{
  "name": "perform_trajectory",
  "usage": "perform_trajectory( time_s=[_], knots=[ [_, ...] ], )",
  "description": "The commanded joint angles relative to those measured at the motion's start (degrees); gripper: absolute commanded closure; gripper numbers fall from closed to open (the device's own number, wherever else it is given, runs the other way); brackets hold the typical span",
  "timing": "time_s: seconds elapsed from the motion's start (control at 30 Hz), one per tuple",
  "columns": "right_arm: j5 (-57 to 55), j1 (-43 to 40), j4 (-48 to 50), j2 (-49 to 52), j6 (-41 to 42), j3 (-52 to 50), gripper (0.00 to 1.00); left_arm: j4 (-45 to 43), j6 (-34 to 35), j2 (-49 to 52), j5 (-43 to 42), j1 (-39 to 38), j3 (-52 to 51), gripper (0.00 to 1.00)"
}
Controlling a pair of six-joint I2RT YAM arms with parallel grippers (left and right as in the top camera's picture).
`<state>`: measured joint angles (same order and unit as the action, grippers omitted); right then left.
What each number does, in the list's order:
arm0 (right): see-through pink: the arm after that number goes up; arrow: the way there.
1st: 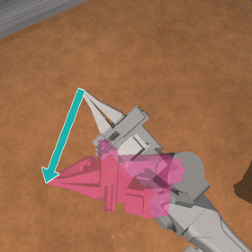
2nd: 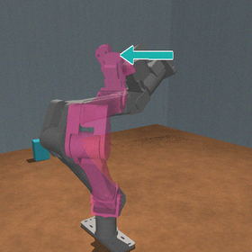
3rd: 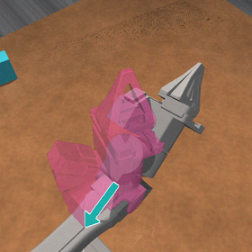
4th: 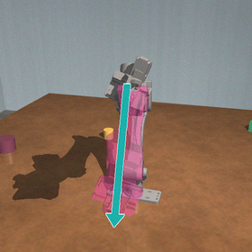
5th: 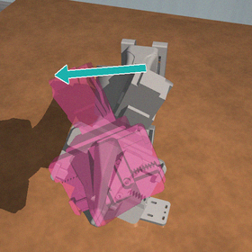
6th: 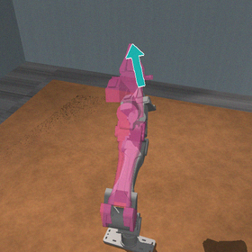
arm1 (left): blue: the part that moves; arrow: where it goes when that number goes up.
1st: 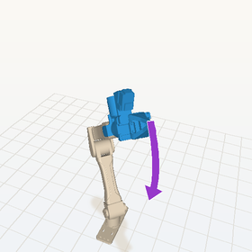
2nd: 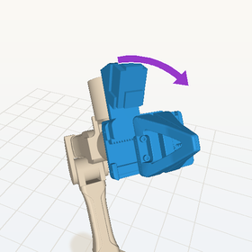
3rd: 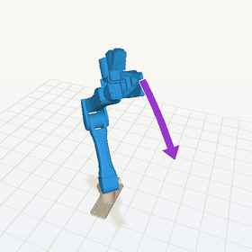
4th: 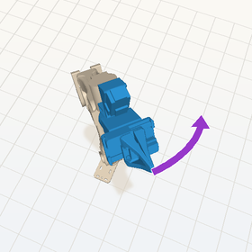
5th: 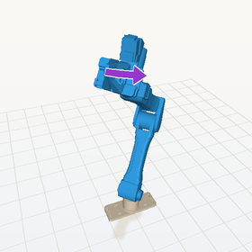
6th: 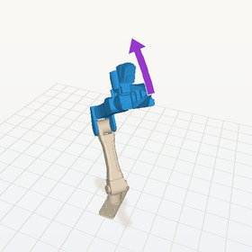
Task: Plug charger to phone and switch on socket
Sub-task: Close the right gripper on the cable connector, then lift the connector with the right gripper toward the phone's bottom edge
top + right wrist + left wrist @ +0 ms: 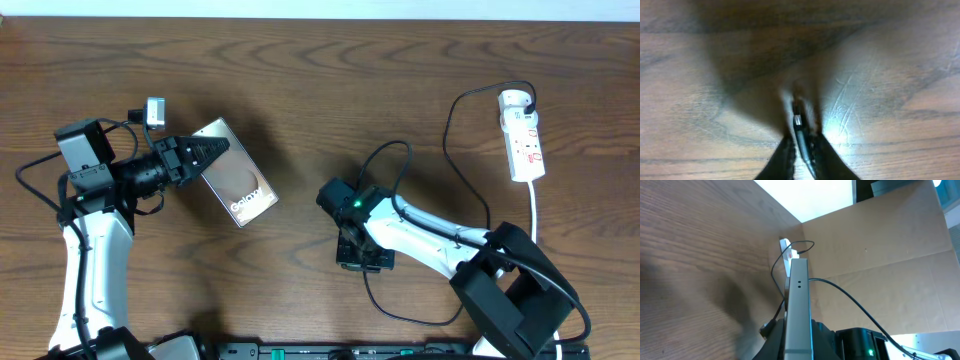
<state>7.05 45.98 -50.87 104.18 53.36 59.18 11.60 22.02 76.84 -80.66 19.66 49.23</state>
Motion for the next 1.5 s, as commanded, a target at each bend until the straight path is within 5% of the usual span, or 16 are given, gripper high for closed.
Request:
perform_trajectory(
  time_s=[0.0,0.57,0.87,1.07,1.2,1.47],
  knots=[
    [-0.4,0.4,0.3,0.8,0.2,-0.4,0.90,-0.2,-0.6,0.3,-2.3,-0.1,0.5,0.92],
    [2.5,0.0,1.4,0.8,-0.4,-0.3,0.99,-0.1,-0.6,0.3,-2.3,-0.1,0.5,0.93],
    [16.5,-8.6,4.9,0.8,-13.2,3.9,0.99,-0.1,-0.6,0.3,-2.3,0.0,0.5,0.93],
    [39.6,-17.7,4.8,0.8,-33.1,9.9,0.99,-0.1,-0.6,0.3,-2.3,1.0,0.5,0.93],
    [61.4,-22.8,0.5,0.8,-56.9,12.7,0.99,-0.1,-0.6,0.3,-2.3,1.3,0.5,0.93],
    [67.7,-25.2,-16.4,0.8,-94.8,13.1,0.99,-0.5,-0.6,0.3,-5.6,1.3,0.5,0.93]
  ],
)
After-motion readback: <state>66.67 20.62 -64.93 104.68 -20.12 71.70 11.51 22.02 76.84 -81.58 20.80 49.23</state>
